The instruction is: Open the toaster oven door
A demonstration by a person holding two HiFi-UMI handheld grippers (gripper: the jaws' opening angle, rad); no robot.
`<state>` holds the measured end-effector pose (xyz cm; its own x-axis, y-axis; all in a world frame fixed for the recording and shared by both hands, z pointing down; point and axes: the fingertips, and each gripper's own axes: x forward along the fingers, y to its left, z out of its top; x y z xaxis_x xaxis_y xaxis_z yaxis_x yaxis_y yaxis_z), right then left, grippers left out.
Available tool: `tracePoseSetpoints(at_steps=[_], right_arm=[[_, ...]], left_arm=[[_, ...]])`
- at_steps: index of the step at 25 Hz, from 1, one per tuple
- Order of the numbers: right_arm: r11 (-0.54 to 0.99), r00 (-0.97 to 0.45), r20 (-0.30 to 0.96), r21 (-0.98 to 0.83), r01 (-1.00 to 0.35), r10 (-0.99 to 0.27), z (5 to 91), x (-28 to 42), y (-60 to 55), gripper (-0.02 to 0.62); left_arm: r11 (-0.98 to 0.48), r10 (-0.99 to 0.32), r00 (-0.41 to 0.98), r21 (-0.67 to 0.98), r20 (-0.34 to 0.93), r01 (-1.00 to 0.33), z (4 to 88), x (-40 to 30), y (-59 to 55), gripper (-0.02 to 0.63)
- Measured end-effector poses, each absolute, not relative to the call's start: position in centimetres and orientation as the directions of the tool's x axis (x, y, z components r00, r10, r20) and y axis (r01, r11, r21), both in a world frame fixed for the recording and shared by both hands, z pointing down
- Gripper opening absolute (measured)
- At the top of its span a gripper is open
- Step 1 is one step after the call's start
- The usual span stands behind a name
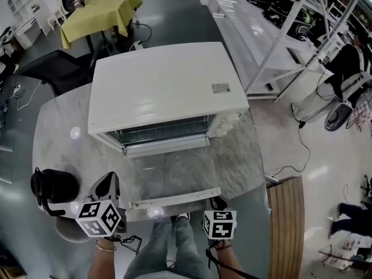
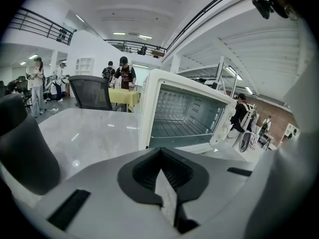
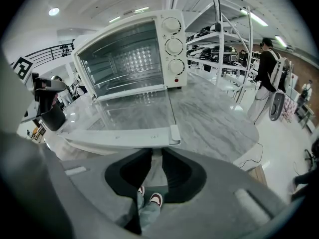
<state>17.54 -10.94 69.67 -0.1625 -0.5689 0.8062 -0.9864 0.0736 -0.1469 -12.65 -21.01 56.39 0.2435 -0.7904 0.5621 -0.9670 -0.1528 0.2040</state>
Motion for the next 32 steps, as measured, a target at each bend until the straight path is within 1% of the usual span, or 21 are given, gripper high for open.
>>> tracePoseSetpoints(at_steps=[7, 15, 23, 27, 32], right_arm=[[0.079, -0.172, 0.815, -0.154, -0.985, -0.553, 69.9, 17.5, -11.0, 0.072], [0.038, -0.170, 0.820, -0.179, -0.983, -0.546, 69.6, 17.6, -10.7, 0.072], [-0.006, -0.082, 0.844, -0.101, -0.995, -0.530, 67.4, 19.2, -9.3, 0.072], [-0.029, -0.046, 0.819, -0.076, -0.997, -0.572, 64.3, 20.5, -10.1, 0.071], [-0.032, -0.020, 0.735, -0.056, -0.998, -0.678, 58.6, 21.3, -13.2, 0.058]], left_arm=[[-0.163, -0.789, 0.256, 0.212, 0.559, -0.964, 56.6, -12.7, -21.4, 0.005], [-0.177, -0.790, 0.271, 0.220, 0.549, -0.959, 55.8, -12.8, -21.7, 0.005], [-0.192, -0.810, 0.296, 0.249, 0.507, -0.949, 54.8, -12.8, -22.7, 0.005], [-0.209, -0.826, 0.316, 0.268, 0.466, -0.941, 53.0, -12.1, -23.2, 0.005], [-0.214, -0.860, 0.316, 0.279, 0.401, -0.936, 49.9, -12.4, -23.8, 0.005]])
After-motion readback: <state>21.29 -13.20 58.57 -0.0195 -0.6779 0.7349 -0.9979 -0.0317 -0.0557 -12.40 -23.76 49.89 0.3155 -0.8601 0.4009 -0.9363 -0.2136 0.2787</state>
